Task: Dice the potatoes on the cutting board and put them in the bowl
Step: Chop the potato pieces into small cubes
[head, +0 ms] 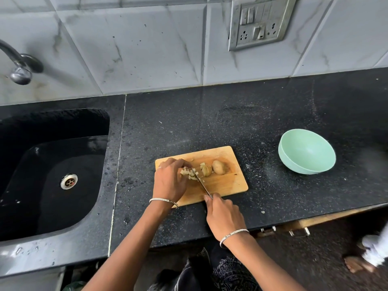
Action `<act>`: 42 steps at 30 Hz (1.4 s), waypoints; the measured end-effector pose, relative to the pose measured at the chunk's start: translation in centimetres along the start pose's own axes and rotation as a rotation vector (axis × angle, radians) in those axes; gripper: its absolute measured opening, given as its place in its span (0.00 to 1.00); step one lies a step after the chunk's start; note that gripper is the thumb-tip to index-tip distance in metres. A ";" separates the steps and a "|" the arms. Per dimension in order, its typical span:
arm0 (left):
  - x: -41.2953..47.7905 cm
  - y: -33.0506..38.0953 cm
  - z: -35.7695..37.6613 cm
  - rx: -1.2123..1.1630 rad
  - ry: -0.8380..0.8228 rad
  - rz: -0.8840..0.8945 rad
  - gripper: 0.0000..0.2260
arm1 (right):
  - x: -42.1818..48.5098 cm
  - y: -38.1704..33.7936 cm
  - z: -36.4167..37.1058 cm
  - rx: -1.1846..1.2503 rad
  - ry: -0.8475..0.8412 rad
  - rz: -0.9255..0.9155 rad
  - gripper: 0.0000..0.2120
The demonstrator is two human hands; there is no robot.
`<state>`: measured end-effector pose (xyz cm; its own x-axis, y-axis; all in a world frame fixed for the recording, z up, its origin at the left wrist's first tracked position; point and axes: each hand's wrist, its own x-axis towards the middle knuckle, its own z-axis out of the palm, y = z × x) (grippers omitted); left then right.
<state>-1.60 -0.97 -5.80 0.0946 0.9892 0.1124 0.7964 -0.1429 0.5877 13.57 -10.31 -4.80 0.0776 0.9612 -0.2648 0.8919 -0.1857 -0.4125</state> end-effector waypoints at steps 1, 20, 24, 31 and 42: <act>-0.1 0.0 -0.2 0.052 -0.037 0.069 0.16 | 0.0 -0.3 0.1 0.004 -0.006 -0.004 0.20; -0.3 -0.9 0.1 0.110 0.024 0.002 0.14 | -1.2 1.8 -0.8 0.093 -0.008 0.034 0.20; -1.5 -0.9 0.8 0.170 0.036 0.007 0.07 | -1.2 1.8 -0.3 0.138 -0.006 0.046 0.20; -1.0 -0.4 0.8 0.303 0.002 0.024 0.05 | -1.2 1.9 0.3 0.175 -0.020 0.046 0.23; -0.6 -0.1 2.2 0.297 -0.045 0.013 0.05 | -2.5 1.7 0.4 0.093 -0.020 0.059 0.20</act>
<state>-0.44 -1.46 -7.64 0.1270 0.9888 0.0787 0.9341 -0.1459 0.3259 14.69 -13.15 -5.17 0.1196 0.9439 -0.3078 0.8407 -0.2612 -0.4744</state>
